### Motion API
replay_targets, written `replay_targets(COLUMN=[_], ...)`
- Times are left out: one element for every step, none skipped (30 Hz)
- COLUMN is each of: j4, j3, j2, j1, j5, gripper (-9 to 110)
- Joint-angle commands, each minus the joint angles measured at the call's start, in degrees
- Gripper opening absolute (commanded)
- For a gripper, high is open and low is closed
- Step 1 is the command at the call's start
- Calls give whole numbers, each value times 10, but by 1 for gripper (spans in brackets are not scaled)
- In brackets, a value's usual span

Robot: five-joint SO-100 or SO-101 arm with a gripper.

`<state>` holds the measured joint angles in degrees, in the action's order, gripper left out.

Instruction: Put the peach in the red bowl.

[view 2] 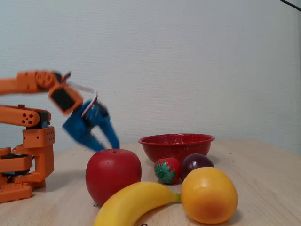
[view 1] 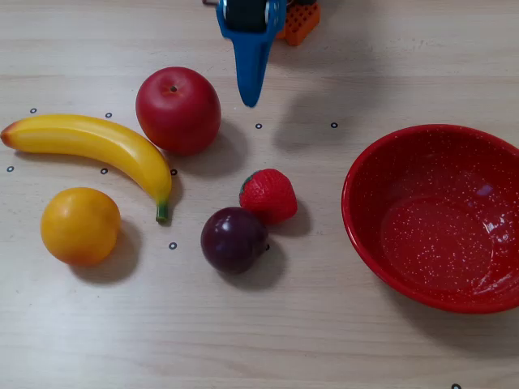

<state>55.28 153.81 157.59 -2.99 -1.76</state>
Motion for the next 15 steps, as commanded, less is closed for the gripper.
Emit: replay_targets(j4=[41, 52, 65, 77, 90, 106, 120, 140, 156, 171, 192, 215, 241, 267, 290], j3=[-155, -197, -239, -283, -328, -380, -427, -480, -530, -577, -632, -690, -749, -809, -866], j2=[-89, -126, -163, -203, -243, -288, -330, -374, -415, -454, -497, -541, -586, -630, -671], j1=[-37, -46, -57, -70, -82, -96, -110, -122, -136, -149, -162, -174, -185, -195, -206], j5=[-40, -54, -61, -76, -83, -93, -95, -98, -98, -99, -100, -101, -107, -114, -114], gripper=[0, 0, 0, 0, 0, 0, 0, 0, 0, 0, 0, 0, 0, 0, 0])
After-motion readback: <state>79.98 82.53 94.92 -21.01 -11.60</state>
